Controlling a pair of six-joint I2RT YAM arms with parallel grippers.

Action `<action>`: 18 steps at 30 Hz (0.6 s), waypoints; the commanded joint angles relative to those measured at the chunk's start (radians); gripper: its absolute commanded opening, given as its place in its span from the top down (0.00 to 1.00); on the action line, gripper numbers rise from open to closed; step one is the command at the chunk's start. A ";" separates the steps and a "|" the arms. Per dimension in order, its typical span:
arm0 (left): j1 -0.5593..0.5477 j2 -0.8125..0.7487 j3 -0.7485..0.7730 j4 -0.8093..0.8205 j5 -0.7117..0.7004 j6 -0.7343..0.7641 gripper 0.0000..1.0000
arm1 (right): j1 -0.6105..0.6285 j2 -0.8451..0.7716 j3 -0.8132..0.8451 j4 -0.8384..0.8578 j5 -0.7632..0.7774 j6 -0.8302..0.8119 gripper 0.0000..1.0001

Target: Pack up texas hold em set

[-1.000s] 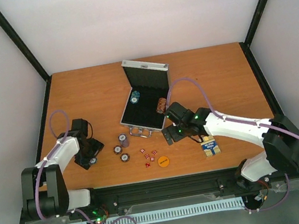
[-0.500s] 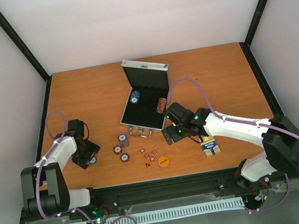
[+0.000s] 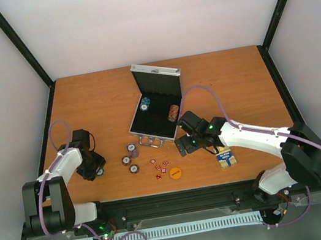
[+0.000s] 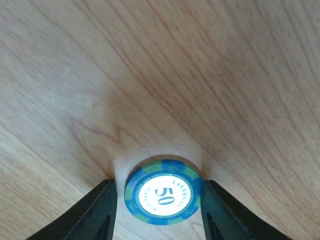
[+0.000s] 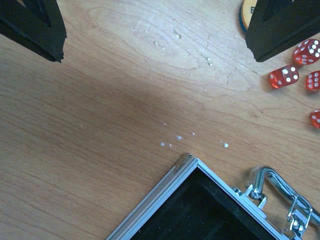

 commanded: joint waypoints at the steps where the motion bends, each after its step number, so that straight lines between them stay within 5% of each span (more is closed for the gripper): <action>1: 0.005 -0.003 -0.050 -0.005 0.070 -0.004 0.52 | -0.002 0.011 -0.011 0.023 0.012 0.010 0.00; 18: 0.005 -0.039 -0.016 -0.008 0.033 0.013 0.62 | -0.002 0.020 -0.018 0.028 0.012 0.013 0.00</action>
